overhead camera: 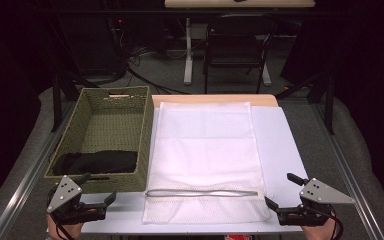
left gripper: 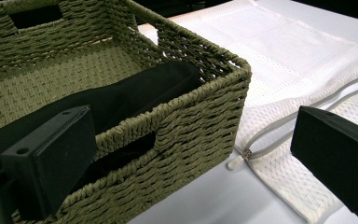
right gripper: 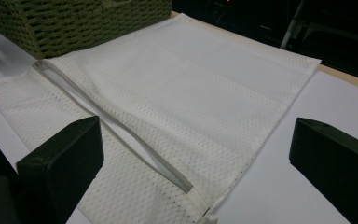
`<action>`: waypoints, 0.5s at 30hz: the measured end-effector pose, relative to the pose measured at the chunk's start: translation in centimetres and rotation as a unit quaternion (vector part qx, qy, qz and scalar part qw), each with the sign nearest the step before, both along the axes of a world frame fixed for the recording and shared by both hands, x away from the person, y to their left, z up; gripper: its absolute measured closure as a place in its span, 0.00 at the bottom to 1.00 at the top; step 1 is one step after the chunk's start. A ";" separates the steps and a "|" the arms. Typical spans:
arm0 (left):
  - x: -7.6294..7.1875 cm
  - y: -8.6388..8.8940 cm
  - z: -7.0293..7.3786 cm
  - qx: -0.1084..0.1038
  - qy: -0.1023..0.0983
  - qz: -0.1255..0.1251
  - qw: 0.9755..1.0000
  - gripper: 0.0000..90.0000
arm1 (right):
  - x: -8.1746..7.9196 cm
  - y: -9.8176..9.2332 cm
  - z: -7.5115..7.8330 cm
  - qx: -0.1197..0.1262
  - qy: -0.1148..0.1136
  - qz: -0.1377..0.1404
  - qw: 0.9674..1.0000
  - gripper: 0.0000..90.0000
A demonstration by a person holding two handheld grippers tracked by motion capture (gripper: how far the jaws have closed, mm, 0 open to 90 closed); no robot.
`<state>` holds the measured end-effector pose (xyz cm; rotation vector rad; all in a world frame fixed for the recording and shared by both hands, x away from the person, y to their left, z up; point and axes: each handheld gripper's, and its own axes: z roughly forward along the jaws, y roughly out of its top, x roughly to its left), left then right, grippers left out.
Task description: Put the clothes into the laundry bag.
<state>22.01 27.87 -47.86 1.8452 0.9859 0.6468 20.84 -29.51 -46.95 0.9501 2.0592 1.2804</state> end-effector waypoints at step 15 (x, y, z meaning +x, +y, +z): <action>0.1 -0.2 -0.2 0.002 0.002 -0.007 1.000 0.00 | 1.9 2.6 -0.2 -0.025 0.044 0.022 0.998 0.02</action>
